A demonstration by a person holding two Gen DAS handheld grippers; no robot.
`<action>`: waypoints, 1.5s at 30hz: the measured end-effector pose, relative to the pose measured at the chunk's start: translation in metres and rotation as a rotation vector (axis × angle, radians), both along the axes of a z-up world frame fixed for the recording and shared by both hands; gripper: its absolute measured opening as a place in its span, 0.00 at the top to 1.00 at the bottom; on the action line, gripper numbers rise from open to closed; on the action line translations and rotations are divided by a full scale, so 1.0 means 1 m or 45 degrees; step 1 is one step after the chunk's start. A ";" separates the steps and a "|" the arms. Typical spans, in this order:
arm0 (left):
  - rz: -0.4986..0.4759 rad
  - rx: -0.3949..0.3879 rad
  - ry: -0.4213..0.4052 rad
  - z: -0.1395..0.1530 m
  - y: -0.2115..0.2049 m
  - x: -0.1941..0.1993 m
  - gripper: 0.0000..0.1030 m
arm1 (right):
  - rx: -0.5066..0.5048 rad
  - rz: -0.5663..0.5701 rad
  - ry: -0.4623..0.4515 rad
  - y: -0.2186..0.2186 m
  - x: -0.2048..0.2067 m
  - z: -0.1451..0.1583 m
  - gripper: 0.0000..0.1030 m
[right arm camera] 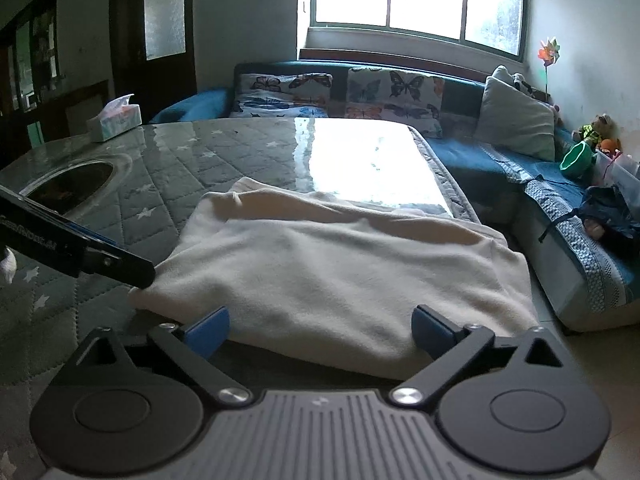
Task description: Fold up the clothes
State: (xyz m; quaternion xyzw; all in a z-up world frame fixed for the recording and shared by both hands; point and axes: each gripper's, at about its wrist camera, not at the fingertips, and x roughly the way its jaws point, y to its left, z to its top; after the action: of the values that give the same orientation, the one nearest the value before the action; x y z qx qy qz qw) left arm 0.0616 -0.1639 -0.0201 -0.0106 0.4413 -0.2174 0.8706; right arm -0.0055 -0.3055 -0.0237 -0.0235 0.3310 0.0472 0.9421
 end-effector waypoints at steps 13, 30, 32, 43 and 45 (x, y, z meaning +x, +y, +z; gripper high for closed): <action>-0.004 -0.010 -0.005 0.003 0.003 -0.008 0.14 | -0.047 -0.027 -0.022 0.008 0.001 -0.010 0.00; 0.010 0.013 -0.048 0.004 0.005 -0.020 0.04 | -0.038 -0.036 -0.067 0.009 -0.001 -0.016 0.00; 0.014 0.017 -0.055 0.004 0.004 -0.021 0.04 | -0.038 -0.036 -0.066 0.008 -0.002 -0.016 0.00; 0.008 0.045 -0.086 0.005 0.001 -0.030 0.02 | -0.011 -0.076 -0.056 0.010 -0.009 -0.007 0.00; 0.006 0.045 -0.086 0.005 0.000 -0.032 0.02 | 0.009 -0.093 -0.048 0.009 -0.012 -0.004 0.00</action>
State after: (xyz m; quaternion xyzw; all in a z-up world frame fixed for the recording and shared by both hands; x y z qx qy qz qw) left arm 0.0297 -0.1638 -0.0152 0.0109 0.4154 -0.2077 0.8855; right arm -0.0178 -0.2964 -0.0276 -0.0090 0.3136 0.0134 0.9494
